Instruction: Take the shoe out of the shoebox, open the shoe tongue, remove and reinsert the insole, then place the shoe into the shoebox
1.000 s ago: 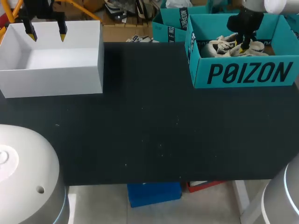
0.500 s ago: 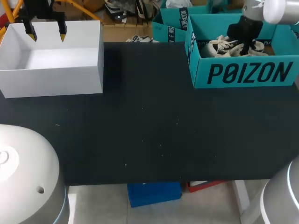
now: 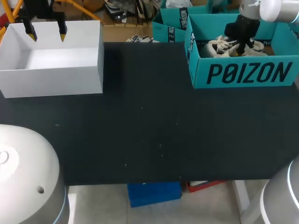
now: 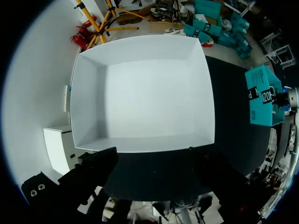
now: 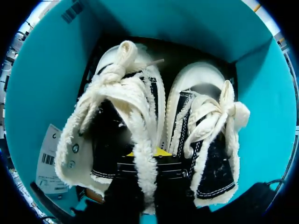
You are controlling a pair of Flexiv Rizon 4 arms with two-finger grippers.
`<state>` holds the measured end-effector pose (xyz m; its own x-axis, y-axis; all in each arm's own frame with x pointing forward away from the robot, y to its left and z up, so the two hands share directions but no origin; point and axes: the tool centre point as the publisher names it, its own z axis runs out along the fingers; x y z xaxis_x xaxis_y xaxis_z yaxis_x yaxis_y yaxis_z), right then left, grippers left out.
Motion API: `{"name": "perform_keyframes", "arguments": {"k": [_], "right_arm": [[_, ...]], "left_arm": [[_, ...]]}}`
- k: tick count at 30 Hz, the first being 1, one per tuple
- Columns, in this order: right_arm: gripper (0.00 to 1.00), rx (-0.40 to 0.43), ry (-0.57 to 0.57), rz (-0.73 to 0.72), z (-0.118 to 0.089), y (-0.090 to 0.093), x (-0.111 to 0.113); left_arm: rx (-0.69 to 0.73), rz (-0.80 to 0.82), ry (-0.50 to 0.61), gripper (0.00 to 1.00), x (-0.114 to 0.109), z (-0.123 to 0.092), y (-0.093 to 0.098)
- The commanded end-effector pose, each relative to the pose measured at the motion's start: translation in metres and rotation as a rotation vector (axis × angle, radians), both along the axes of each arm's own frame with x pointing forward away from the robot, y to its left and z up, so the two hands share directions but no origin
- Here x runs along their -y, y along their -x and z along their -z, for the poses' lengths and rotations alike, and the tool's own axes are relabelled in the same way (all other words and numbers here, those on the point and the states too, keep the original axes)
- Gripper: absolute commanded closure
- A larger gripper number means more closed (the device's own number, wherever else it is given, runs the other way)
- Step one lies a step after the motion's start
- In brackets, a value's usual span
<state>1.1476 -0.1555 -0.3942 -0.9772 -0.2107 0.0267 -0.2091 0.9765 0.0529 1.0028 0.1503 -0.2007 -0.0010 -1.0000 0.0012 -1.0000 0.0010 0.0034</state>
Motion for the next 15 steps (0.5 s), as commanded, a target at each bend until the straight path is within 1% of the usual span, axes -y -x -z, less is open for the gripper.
{"name": "perform_keyframes", "arguments": {"k": [1, 8, 15], "right_arm": [[1.0, -0.01, 0.024, 0.0, -0.028, 0.001, -0.001], [1.0, -0.015, 0.066, -0.001, -0.068, 0.006, 0.007], [1.0, 0.014, 0.106, 0.018, -0.117, 0.007, 0.014]], "left_arm": [[0.0, -0.001, -0.001, 0.0, 0.0, -0.001, 0.001], [0.0, -0.001, -0.001, 0.0, 0.0, -0.001, 0.001], [0.0, -0.001, -0.001, 0.0, 0.0, -0.001, 0.001]]}}
